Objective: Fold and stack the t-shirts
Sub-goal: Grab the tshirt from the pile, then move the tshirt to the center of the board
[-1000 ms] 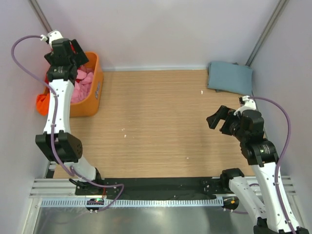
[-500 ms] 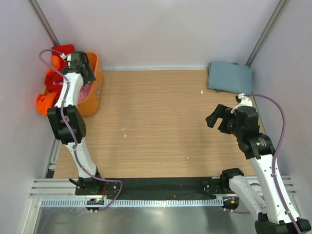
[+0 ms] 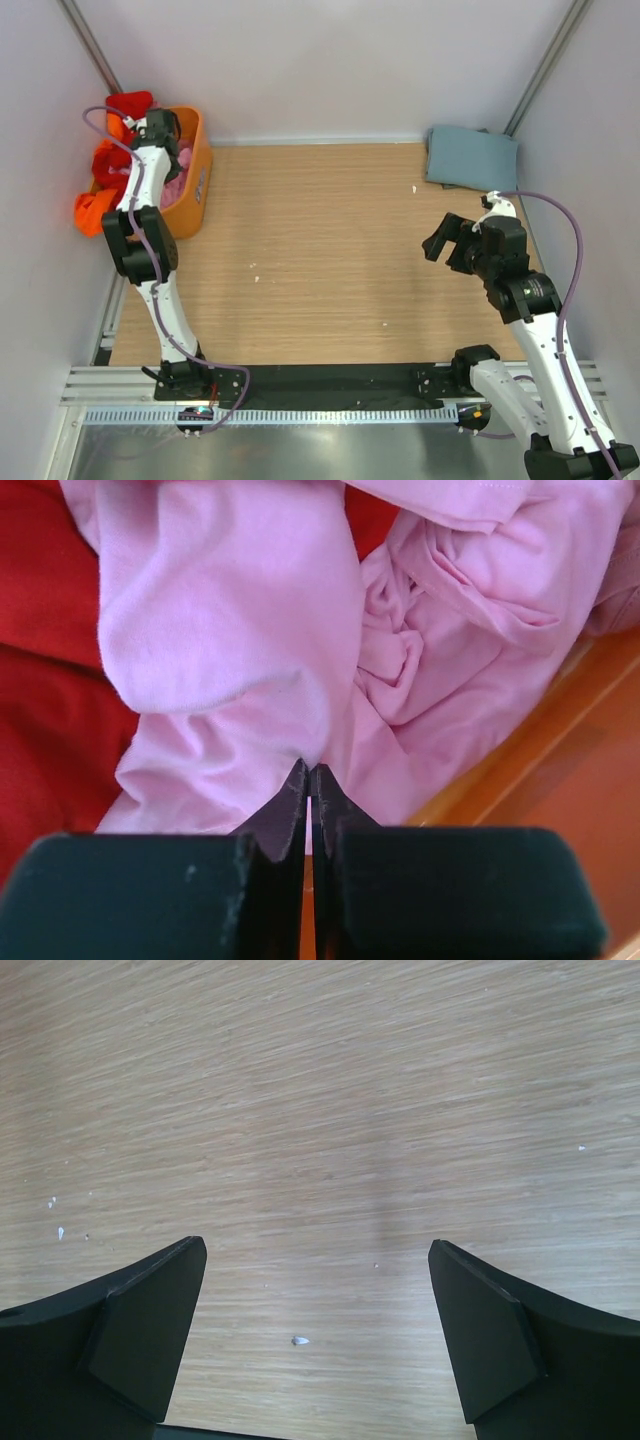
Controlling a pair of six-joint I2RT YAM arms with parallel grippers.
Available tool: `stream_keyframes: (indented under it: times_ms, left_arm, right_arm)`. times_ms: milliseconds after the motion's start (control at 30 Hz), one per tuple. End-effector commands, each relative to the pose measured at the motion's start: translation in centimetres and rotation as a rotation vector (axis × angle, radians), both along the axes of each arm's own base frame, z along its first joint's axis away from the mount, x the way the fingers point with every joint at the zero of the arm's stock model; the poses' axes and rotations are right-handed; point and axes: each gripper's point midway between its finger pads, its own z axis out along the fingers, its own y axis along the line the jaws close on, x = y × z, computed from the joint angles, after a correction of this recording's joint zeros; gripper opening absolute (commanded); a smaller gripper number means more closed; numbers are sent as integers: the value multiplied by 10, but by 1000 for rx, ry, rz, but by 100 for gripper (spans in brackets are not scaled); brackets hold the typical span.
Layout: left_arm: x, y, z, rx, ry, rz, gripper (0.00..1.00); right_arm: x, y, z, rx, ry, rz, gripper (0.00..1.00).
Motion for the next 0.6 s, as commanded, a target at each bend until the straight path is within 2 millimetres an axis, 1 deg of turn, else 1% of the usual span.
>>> stream_keyframes:
  times_ms: [0,100,133,167,200,233,267,300,333,367,400,433,467,500,533,567]
  left_arm:
    - [3,6,29,35,-60,16,0]
    - [3,4,52,34,-113,19,0]
    - [4,2,65,32,-142,17,0]
    - [9,-4,95,31,-215,8,0]
    - [9,-10,115,28,-257,-3,0]
    - [15,-26,167,28,-376,-41,0]
    - [17,-41,198,15,-450,-89,0]
    - [18,-61,228,8,-512,-170,0]
    - [15,-78,262,14,-585,-223,0]
    - [2,-121,324,18,-731,-321,0]
    - [-23,-138,379,58,-866,-385,0]
    - [-49,-154,415,62,-964,-426,0]
    - [-65,-191,427,37,-1007,-512,0]
    - [-125,-193,496,31,-1236,-534,0]
    - [-148,-212,513,-33,-1318,-621,0]
    - [-162,-229,523,-103,-1386,-695,0]
  right_arm:
    - [3,-3,3,-13,-15,-22,100]
    - [4,-3,2,-13,-15,-21,100]
    - [3,-3,2,-13,-17,-22,100]
    - [4,-3,2,-13,-17,-20,100]
    - [4,-3,1,-14,-14,-22,100]
    - [4,-2,1,-15,-11,-19,100]
    - [4,-3,1,-13,-14,-21,100]
    - [4,-3,2,-14,-16,-22,100]
    - [4,-3,3,-14,-20,-23,100]
    - [4,-4,2,-17,-16,-27,100]
    - [4,-4,3,-16,-21,-29,100]
    - [4,-5,3,-18,-21,-33,100]
    - [5,-5,3,-20,-23,-36,100]
    - [5,-6,3,-21,-22,-37,100]
    - [5,-6,2,-23,-17,-42,100]
    - [5,-6,3,-23,-19,-42,100]
